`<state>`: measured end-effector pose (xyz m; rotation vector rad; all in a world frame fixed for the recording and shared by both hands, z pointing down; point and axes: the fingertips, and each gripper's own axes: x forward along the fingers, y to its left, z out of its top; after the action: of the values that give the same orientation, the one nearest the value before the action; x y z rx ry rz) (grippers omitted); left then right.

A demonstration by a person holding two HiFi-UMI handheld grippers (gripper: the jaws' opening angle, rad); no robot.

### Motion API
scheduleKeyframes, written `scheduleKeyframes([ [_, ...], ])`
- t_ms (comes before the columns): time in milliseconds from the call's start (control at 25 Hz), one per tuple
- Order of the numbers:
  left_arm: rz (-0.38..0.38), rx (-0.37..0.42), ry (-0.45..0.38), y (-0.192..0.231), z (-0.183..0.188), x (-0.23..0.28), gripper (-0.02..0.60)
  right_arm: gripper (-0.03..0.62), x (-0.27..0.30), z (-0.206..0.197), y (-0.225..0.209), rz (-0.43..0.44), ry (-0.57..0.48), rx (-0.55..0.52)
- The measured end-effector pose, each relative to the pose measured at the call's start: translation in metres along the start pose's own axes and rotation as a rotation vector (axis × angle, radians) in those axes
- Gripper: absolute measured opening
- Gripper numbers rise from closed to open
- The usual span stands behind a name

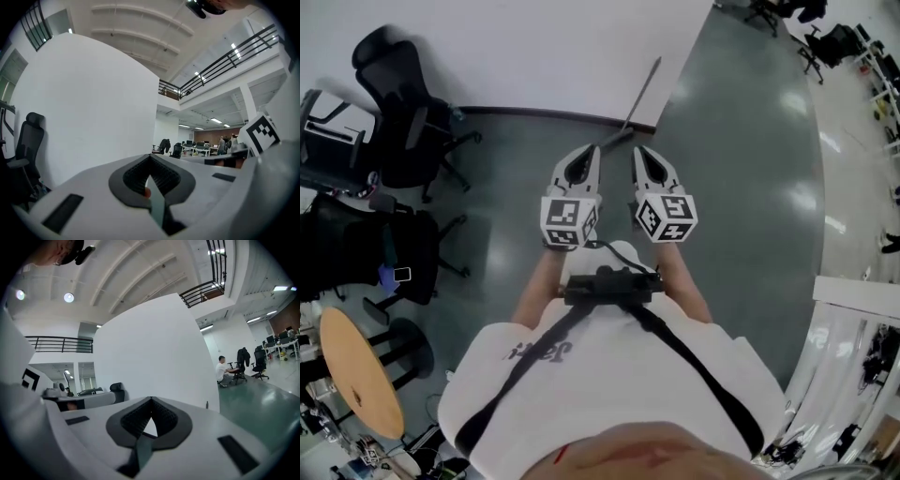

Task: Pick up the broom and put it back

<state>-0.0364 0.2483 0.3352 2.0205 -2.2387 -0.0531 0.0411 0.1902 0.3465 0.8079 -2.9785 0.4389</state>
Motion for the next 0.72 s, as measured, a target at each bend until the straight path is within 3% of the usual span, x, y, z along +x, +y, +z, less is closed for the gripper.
scheduleKeyframes([
  [240,-0.07,-0.037,0.046,0.054,0.005,0.065,0.011,0.006,0.071,0.015,-0.007,-0.041,0.01,-0.03],
  [400,-0.144,-0.096,0.095,0.056,-0.007,0.103,0.011,0.006,0.089,0.003,-0.036,-0.111,0.037,-0.015],
  [720,-0.203,-0.097,0.144,0.058,-0.03,0.204,0.011,0.006,0.156,0.016,-0.118,-0.162,0.02,0.0],
])
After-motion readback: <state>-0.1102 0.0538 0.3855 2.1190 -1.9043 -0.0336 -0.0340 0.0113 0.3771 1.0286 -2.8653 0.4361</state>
